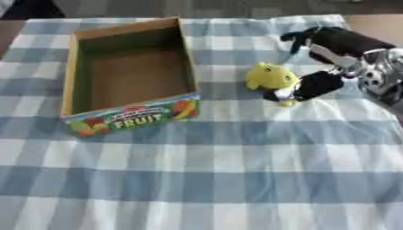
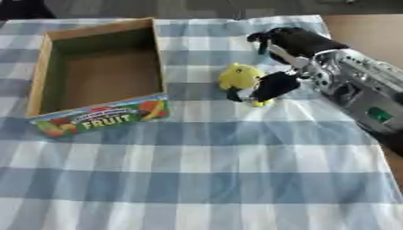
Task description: Pick up objects on the table and place them in the box.
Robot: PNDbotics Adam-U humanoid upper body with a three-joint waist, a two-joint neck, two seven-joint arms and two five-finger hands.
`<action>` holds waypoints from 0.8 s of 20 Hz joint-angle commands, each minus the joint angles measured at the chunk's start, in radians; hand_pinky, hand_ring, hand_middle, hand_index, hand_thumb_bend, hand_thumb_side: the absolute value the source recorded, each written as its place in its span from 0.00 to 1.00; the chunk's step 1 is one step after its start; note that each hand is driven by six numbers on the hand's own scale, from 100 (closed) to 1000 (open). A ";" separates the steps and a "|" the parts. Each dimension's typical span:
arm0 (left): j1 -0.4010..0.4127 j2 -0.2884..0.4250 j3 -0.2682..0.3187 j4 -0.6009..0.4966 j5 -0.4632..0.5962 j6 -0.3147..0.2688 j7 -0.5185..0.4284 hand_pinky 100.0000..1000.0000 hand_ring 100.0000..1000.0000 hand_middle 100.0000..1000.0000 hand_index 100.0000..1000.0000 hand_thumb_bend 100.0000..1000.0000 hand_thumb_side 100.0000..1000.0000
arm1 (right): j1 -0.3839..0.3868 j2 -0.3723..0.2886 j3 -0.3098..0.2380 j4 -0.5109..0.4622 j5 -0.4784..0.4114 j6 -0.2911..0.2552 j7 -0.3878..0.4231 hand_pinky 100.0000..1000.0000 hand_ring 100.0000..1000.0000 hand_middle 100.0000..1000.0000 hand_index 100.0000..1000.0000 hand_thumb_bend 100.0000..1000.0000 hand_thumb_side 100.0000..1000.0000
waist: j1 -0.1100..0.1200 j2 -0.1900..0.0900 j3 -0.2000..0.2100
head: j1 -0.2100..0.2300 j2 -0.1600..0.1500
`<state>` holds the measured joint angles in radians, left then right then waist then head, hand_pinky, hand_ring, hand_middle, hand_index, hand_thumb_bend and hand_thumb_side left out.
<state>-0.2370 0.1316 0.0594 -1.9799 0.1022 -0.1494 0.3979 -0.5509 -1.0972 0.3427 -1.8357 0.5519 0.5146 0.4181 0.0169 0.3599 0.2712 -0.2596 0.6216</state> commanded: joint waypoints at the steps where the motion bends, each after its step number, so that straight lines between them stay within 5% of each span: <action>1: -0.007 0.014 -0.001 -0.020 0.000 0.000 -0.003 0.64 0.55 0.56 0.87 0.00 0.66 | -0.022 0.000 -0.002 0.047 0.028 0.009 0.011 0.85 0.88 0.70 0.98 0.58 0.65 | 0.001 -0.016 0.000 | -0.004 -0.011; 16: -0.004 0.010 -0.001 -0.020 -0.003 0.005 -0.003 0.64 0.55 0.56 0.87 0.00 0.66 | -0.040 0.055 0.038 0.175 0.032 -0.015 0.020 0.84 0.86 0.60 0.89 0.46 0.63 | 0.003 -0.012 0.001 | -0.007 -0.010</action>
<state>-0.2370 0.1314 0.0590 -1.9799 0.1031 -0.1463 0.3953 -0.5736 -1.0240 0.3893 -1.6594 0.5839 0.5048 0.4367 0.0196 0.3642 0.2717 -0.2637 0.6213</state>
